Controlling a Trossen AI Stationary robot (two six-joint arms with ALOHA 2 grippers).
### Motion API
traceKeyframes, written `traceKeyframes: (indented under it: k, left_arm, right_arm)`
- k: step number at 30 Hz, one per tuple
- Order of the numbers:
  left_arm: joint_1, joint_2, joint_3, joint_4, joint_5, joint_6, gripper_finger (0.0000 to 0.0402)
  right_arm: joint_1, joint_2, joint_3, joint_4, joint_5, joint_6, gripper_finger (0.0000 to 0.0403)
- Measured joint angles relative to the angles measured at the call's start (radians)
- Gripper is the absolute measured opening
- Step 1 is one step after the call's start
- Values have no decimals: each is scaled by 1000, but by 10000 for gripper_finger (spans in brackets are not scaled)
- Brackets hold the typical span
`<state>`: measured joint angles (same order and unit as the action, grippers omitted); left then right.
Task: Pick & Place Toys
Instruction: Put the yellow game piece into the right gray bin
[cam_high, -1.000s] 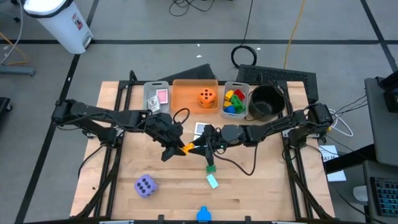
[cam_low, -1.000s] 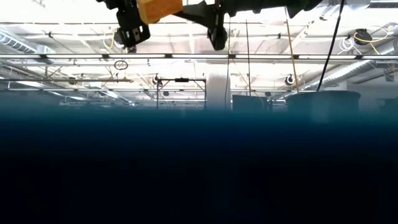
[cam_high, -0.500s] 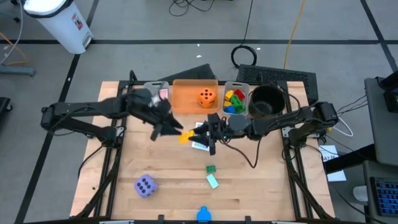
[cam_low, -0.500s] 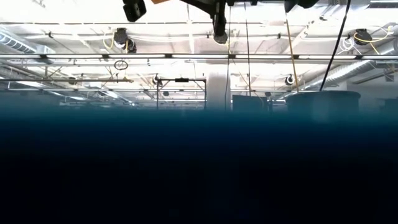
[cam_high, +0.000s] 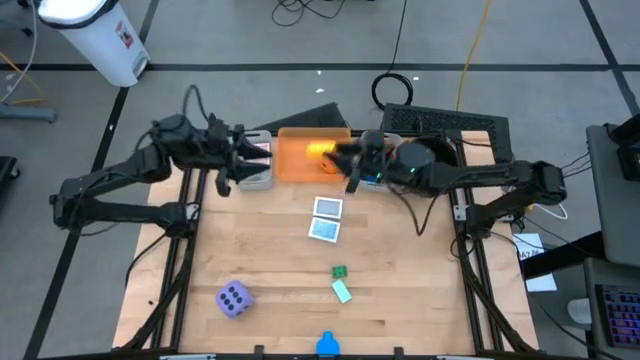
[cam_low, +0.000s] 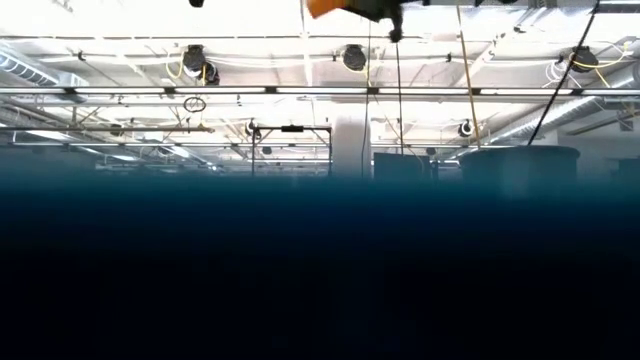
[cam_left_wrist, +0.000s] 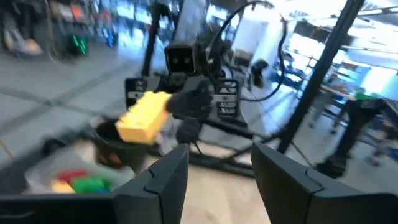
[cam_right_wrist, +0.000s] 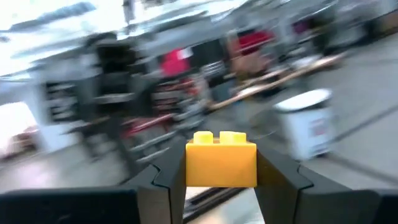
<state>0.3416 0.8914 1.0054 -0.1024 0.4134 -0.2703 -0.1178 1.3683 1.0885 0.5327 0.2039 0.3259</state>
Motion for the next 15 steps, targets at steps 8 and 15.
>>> traceKeyframes:
  k: [8, 15]
  left_arm:
    - [55, -24, 0, 3, -23, 175, 182]
    - [67, -7, 0, -9, -23, 190, 182]
  right_arm:
    - [-126, -131, 64, -405, 265, -71, 131]
    - [-261, -72, 169, -872, 316, 119, 132]
